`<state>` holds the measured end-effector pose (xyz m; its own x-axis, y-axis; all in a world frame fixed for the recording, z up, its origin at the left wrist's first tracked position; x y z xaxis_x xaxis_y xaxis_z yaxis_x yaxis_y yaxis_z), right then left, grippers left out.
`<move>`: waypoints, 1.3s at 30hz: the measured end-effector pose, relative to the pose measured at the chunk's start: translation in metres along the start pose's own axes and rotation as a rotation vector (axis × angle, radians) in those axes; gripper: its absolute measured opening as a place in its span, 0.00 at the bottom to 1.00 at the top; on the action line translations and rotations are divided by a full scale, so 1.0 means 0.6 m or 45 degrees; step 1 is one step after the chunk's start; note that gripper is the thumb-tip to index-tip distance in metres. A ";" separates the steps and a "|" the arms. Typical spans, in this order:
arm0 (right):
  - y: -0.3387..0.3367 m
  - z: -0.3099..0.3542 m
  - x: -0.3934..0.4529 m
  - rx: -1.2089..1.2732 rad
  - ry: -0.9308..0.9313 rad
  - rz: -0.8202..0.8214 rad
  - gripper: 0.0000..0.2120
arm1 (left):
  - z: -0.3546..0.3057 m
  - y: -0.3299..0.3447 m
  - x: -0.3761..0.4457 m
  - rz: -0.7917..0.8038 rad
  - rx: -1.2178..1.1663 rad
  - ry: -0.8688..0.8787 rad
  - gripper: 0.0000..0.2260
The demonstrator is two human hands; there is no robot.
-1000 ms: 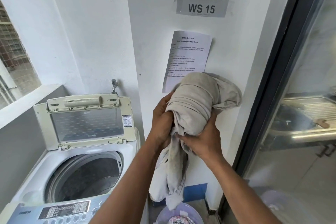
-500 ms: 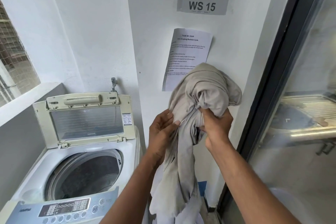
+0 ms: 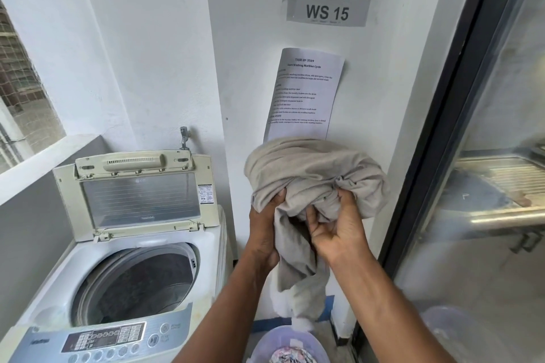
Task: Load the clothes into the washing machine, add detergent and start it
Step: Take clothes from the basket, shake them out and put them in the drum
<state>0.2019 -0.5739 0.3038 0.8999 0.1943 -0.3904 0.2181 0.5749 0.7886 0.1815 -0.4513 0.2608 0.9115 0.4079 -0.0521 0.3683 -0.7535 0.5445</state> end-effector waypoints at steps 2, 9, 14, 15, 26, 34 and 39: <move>-0.018 -0.006 -0.002 -0.121 0.070 0.022 0.17 | -0.005 -0.001 0.007 -0.100 0.043 0.083 0.36; -0.083 0.006 0.009 -0.875 -0.464 -0.456 0.45 | 0.003 -0.023 0.012 -0.277 0.122 0.279 0.33; -0.083 0.042 0.019 -1.952 -1.307 0.130 0.66 | -0.006 -0.010 0.012 -0.128 0.184 0.359 0.31; -0.072 0.039 0.017 -2.108 -1.260 0.332 0.68 | -0.006 -0.003 0.010 -0.111 0.241 0.373 0.30; -0.075 -0.001 0.054 -1.350 -1.035 -0.143 0.32 | -0.028 0.026 0.011 0.322 0.607 0.390 0.36; -0.077 -0.015 0.088 -0.509 -0.581 -0.119 0.24 | -0.038 -0.055 0.012 -0.094 0.359 0.481 0.28; -0.067 -0.012 0.089 -0.277 -0.347 0.057 0.22 | -0.021 -0.131 -0.007 -0.382 0.539 0.405 0.36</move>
<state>0.2383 -0.5813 0.2478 0.9809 0.0203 -0.1934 0.1172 0.7320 0.6712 0.1467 -0.3875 0.2287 0.6812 0.7193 0.1363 0.7011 -0.6946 0.1613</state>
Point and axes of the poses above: each hand's wrist, its own x-axis towards the middle knuckle, its own y-axis out of the palm, z = x × y, the point moved 1 cm from there along x, towards the middle knuckle, and after that the axes turned 4 degrees about -z, right-handed, at the moved point
